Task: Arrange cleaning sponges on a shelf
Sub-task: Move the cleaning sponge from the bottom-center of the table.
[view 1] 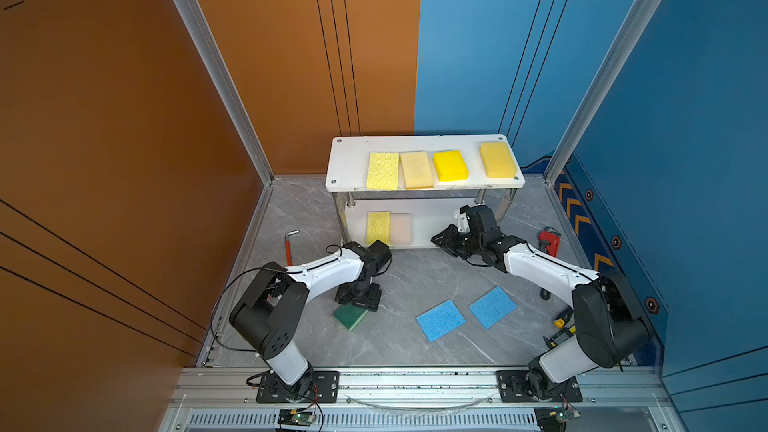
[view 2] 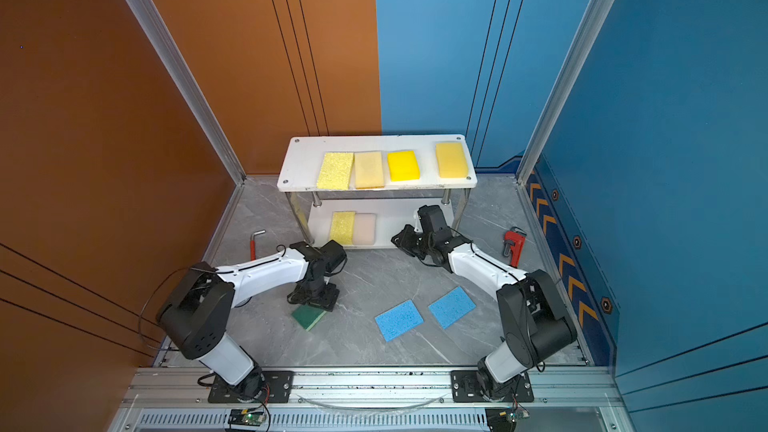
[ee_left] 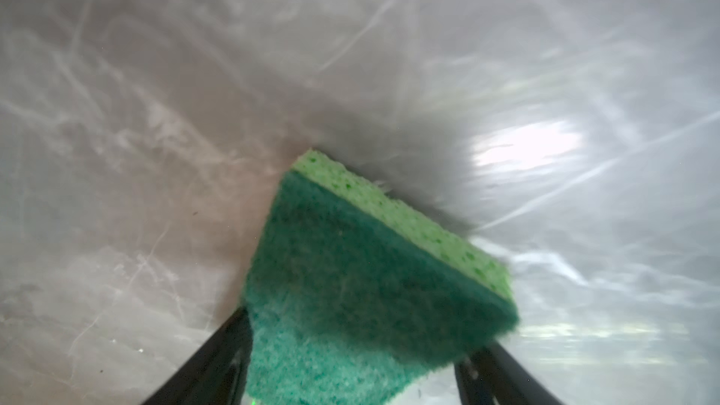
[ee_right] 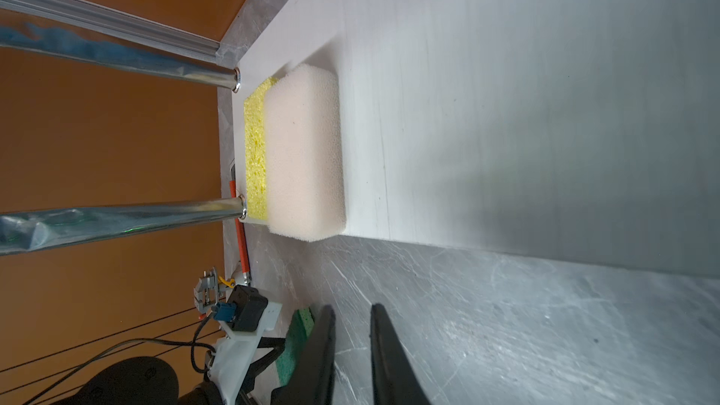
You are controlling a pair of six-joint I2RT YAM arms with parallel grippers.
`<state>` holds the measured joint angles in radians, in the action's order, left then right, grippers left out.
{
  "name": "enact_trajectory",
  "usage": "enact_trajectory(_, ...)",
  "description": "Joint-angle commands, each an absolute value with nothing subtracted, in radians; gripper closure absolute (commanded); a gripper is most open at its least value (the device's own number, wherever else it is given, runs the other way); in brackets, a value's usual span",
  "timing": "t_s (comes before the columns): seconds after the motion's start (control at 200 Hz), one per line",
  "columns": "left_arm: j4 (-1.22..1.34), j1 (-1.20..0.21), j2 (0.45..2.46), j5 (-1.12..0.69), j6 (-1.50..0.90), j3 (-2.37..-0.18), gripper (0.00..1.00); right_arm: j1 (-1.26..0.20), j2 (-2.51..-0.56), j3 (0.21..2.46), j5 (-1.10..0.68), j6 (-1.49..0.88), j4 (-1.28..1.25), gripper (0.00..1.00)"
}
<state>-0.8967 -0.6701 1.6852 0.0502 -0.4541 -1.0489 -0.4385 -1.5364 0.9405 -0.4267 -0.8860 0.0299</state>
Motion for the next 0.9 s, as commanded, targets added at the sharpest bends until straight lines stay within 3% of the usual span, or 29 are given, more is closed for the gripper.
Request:
enact_trajectory(0.0, -0.887, -0.735, 1.759, -0.007, -0.502, -1.157, 0.20, -0.428, -1.493, 0.911, -0.433, -0.844, 0.106, 0.80)
enact_trajectory(0.135, -0.887, -0.763, 1.763, -0.008, -0.524, -1.227, 0.16, -0.421, -1.456, 0.886, -0.428, -0.841, 0.120, 0.78)
enact_trajectory(0.355, -0.889, -0.731, 1.654, -0.029, -0.457, -1.215, 0.00, -0.413, -1.395, 0.836, -0.413, -0.838, 0.145, 0.62)
enact_trajectory(0.891, -0.928, -0.670, 1.571, 0.008, -0.251, -0.995, 0.02, -0.397, -1.296, 0.776, -0.394, -0.830, 0.207, 0.45)
